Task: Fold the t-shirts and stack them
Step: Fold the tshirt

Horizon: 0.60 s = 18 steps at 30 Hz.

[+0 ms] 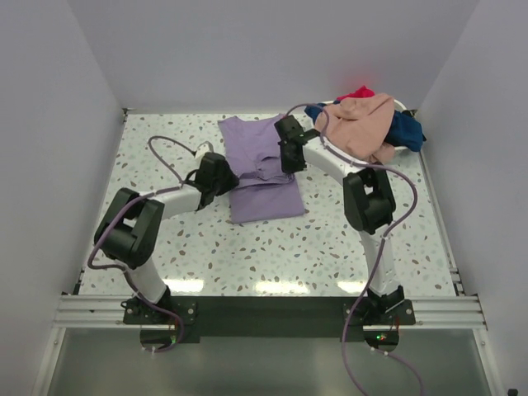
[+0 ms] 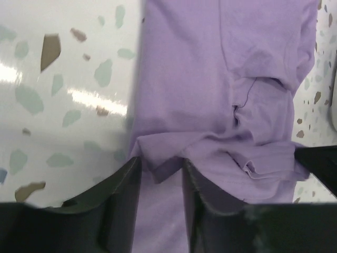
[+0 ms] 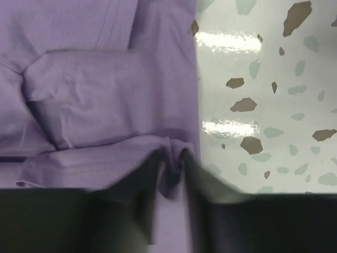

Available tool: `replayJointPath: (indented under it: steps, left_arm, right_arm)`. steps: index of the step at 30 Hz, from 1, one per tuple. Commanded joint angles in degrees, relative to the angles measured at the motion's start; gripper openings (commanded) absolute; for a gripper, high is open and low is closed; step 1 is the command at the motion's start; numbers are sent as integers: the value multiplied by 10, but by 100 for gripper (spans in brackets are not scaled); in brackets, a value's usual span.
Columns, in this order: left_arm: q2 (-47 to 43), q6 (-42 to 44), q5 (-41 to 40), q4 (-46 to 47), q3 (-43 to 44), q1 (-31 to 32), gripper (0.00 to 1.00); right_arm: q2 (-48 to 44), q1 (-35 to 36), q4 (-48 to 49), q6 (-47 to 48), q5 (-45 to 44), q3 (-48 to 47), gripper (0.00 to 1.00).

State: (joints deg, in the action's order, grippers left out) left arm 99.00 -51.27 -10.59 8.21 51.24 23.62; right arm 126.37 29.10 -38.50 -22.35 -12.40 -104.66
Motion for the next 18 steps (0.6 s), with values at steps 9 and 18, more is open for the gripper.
replayJointPath:
  steps: [9,18]
  left_arm:
    - [-90,60,-34,38,38,0,95]
    - [-115,67,-28,82,-69,99,99]
  right_arm:
    - [-143,-15,41,30,33,13,74]
    - [-217,-9,133,-12,162,183,74]
